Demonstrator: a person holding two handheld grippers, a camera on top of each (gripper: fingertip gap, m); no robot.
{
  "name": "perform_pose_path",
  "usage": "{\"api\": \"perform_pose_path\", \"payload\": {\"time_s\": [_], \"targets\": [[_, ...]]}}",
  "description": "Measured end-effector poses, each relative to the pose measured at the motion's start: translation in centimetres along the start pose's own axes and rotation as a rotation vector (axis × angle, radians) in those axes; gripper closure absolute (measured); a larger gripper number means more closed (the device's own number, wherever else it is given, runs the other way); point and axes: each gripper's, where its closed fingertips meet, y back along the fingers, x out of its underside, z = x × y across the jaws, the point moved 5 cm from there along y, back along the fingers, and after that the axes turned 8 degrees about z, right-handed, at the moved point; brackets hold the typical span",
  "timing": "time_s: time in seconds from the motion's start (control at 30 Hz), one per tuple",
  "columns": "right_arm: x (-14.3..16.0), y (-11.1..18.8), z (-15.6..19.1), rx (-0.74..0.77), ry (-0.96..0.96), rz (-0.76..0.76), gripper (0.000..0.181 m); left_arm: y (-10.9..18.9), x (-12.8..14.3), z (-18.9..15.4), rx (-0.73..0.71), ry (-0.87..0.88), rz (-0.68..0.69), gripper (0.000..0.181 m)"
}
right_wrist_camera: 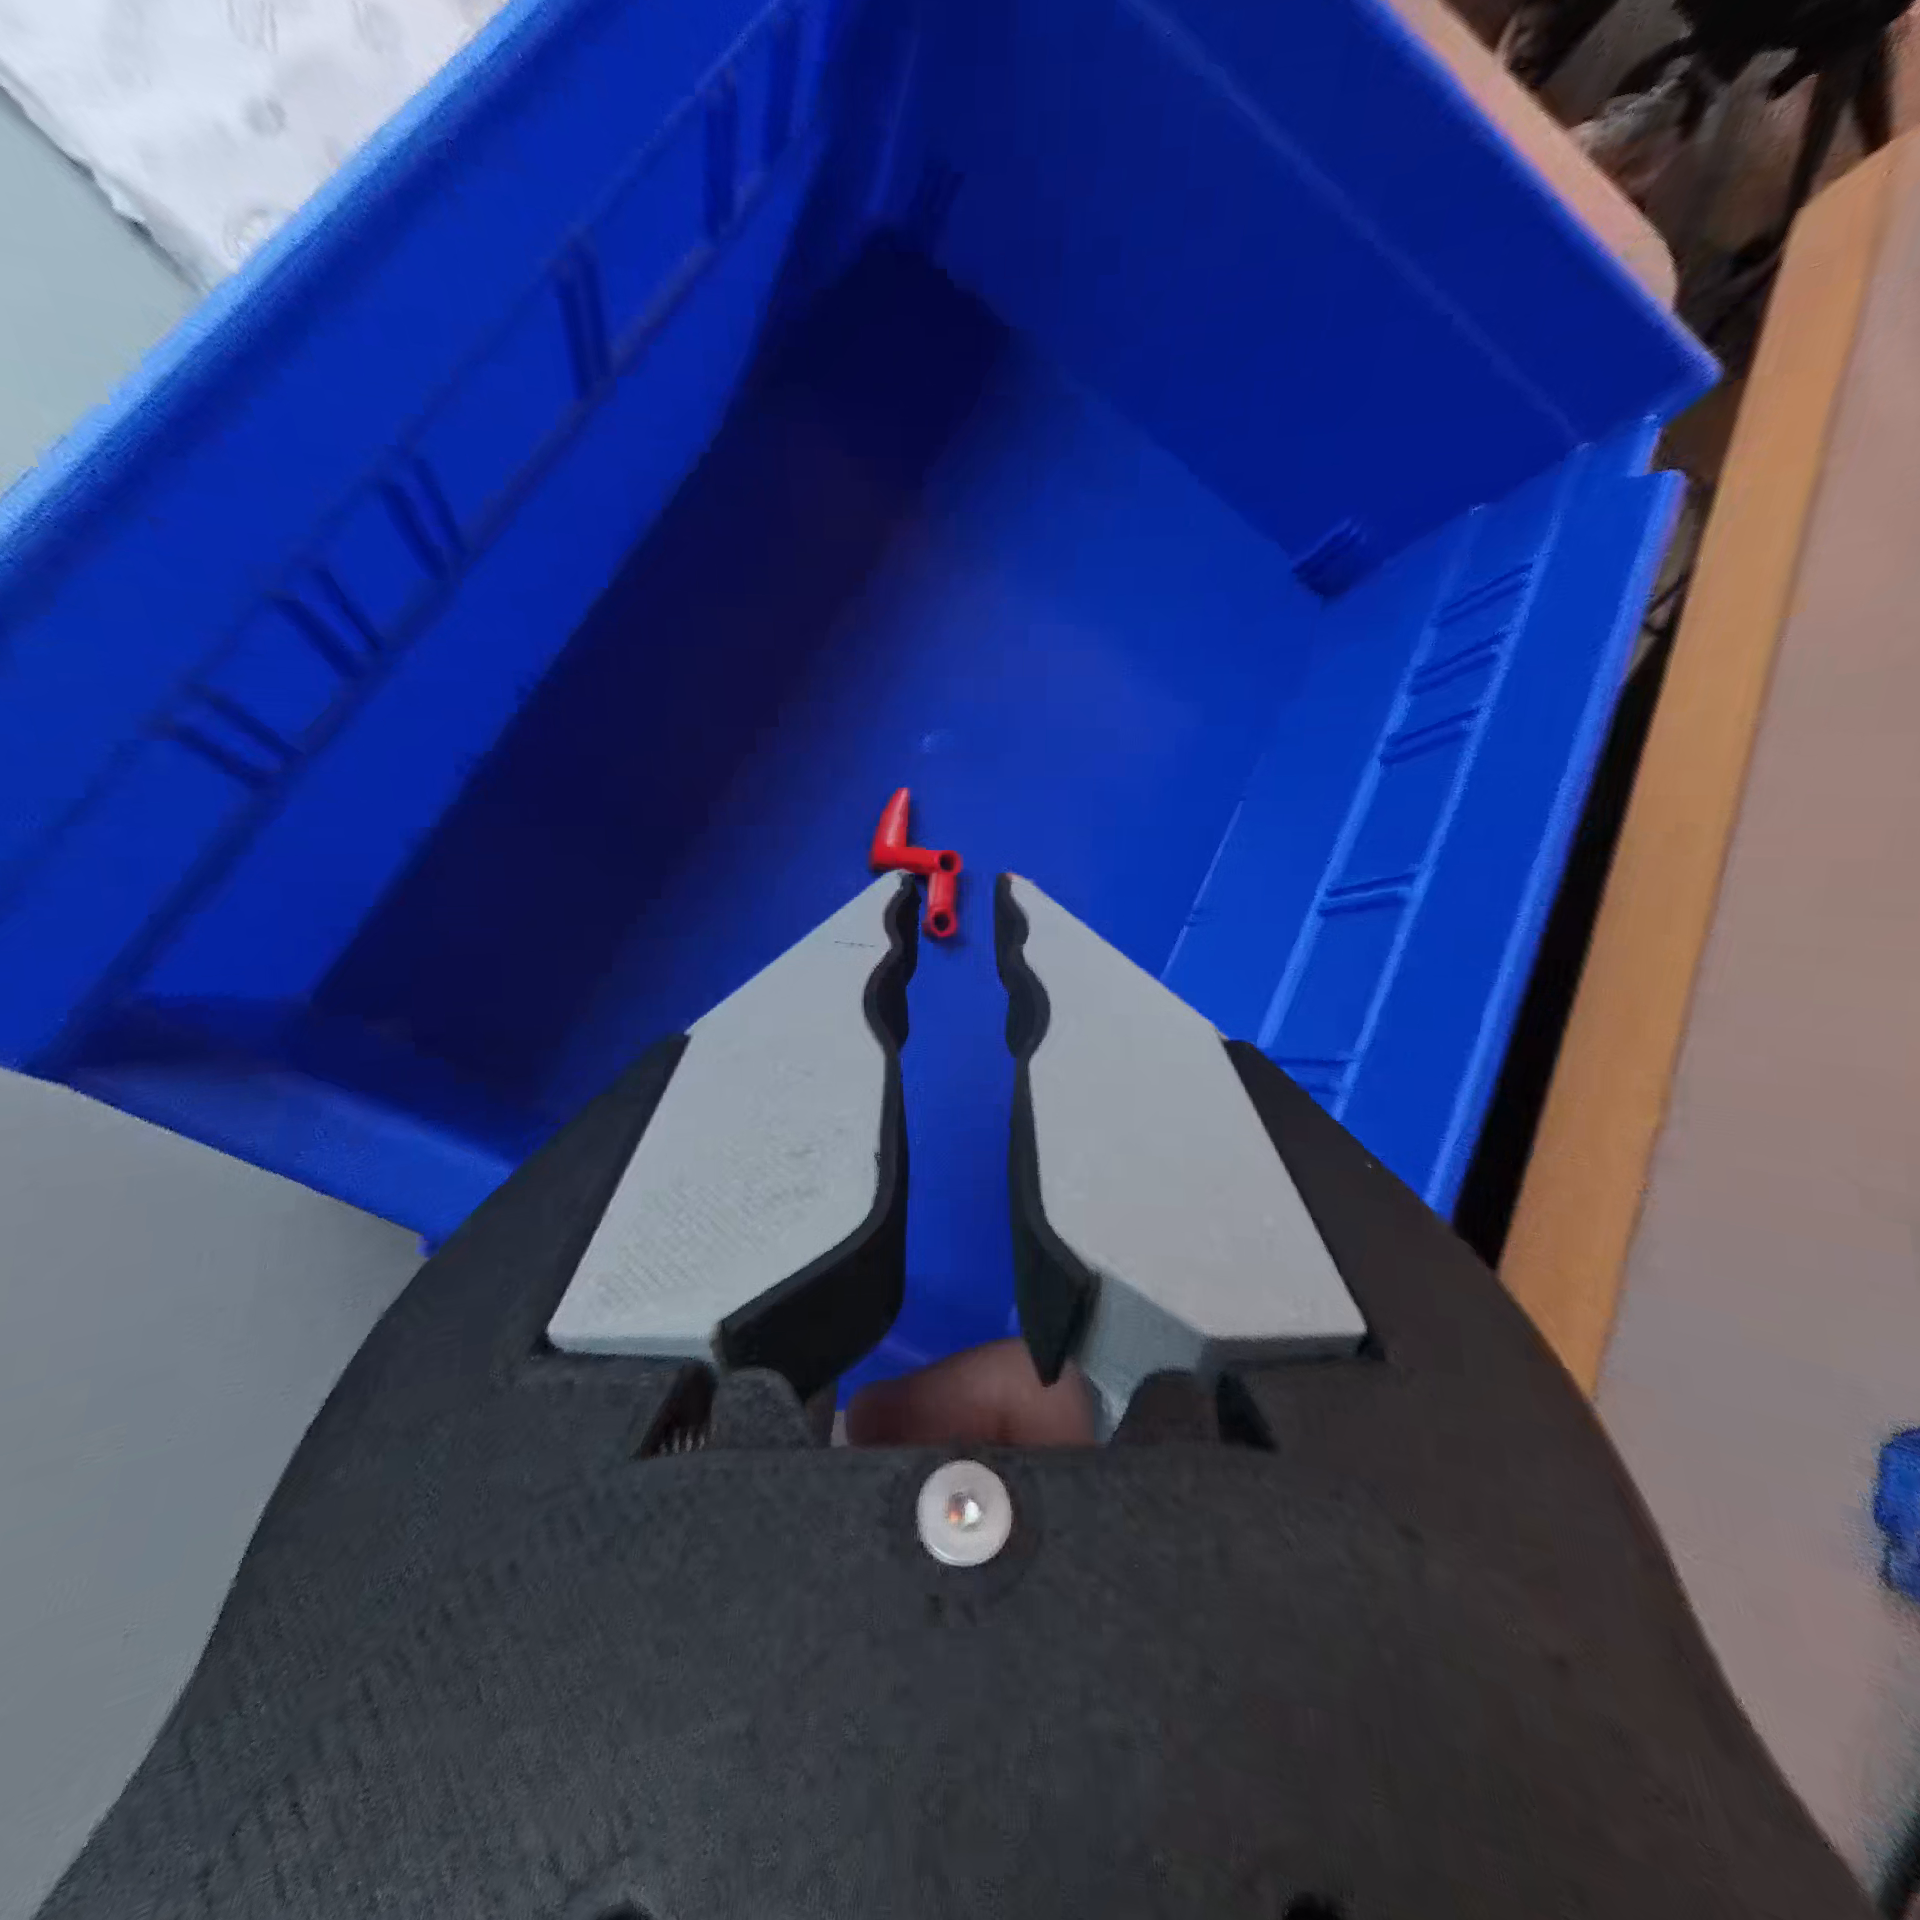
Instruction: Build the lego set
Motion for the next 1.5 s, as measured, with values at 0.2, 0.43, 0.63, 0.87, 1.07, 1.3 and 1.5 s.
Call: {"api": "perform_pose_path", "payload": {"time_s": [0.2, 0.43, 0.63, 0.87, 1.07, 1.3, 1.5], "targets": [[0.3, -2.5, -0.5, -0.043, 0.09, 0.157, 0.161, 0.0, 0.0, 0.0, 0.007, 0.005, 0.001, 0.122], [0.4, -6.5, -0.1, 0.014, 0.221, 0.325, 0.177, 0.3, 0.2, -0.5, 0.042, -0.044, 0.032, 0.116], [-0.2, -2.2, 0.5, 0.014, 0.189, 0.15, 0.178, 2.6, -1.8, -1.7, -0.035, -0.17, 0.012, 0.115], [-2.4, 12.2, 14.6, -0.021, 0.417, -0.472, 0.179, 0.8, -1.8, -11.7, 0.013, -0.366, 0.084, 0.133], [1.0, 14.0, 25.4, 0.04, 0.555, -0.745, 0.179, -1.9, 1.0, -13.0, 0.171, -0.174, 0.123, 0.141], [2.1, 13.6, 26.5, 0.166, 0.571, -0.778, 0.179, -2.5, 2.8, -13.2, 0.266, -0.143, 0.209, 0.171], [2.5, 13.6, 26.6, 0.243, 0.627, -0.822, 0.179, -2.7, 3.1, -13.3, 0.329, -0.119, 0.194, 0.173]]}}
